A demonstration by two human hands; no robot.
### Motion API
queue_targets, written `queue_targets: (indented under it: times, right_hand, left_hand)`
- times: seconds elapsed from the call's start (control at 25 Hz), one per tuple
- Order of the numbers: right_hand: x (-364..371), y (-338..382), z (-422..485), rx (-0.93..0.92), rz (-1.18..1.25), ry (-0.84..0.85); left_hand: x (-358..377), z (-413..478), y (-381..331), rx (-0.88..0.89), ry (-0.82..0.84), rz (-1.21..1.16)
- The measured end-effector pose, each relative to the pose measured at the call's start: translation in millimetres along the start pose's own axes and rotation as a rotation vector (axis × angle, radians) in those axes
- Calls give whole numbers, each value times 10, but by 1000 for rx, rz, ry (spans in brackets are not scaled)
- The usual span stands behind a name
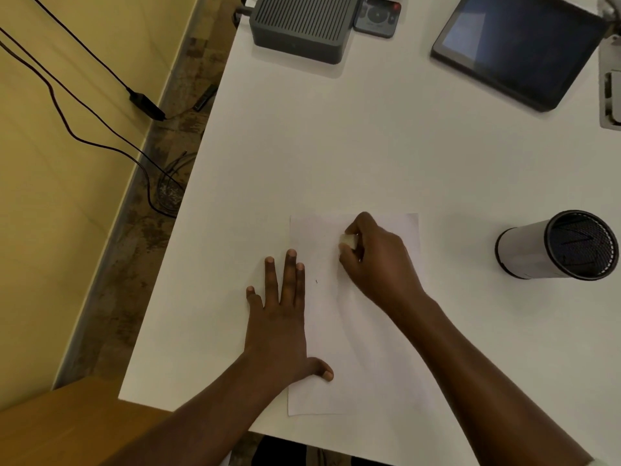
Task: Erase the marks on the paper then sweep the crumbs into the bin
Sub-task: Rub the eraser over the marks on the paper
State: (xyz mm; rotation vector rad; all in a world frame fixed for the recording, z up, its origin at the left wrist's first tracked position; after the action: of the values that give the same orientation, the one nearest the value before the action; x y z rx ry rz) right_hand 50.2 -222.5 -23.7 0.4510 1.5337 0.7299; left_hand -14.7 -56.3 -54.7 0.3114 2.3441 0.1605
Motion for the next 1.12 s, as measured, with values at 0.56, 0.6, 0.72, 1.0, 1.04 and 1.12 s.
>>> queue_targets:
  times: [0.56,0.6,0.72,1.0,1.04,1.12]
  right_hand:
    - [-140,-213,-502,425,425,52]
    - [-125,-204,-524,531,599,28]
    - [-117,-127,-555,737,964,-25]
    - [-201,-53,-491,642,533,83]
    - [-213,-46,-472,556,395,85]
    - [-196,-62,-439,481,267,62]
  left_hand:
    - [17,-5,6,9,-38,-3]
    - [14,-9,5,11,-41,-3]
    - [6,-16,4,14,-40,-10]
    - [11,-24,10,14,-31,-19]
    - [8,-26,10,14,-31,-18]
    - [8,-27,11,15,-37,-12]
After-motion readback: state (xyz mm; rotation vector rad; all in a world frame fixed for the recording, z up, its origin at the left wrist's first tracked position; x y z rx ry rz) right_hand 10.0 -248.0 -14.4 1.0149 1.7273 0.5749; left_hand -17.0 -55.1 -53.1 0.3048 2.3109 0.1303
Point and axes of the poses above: each hand's wrist, its own z-axis towards the middle knuckle, its own x-axis out of the palm, y = z × x, the point moved 3 cm from there along z, towards the middle knuckle, and after that the axes turned 12 degrees about -x, right-handed, at the moved point
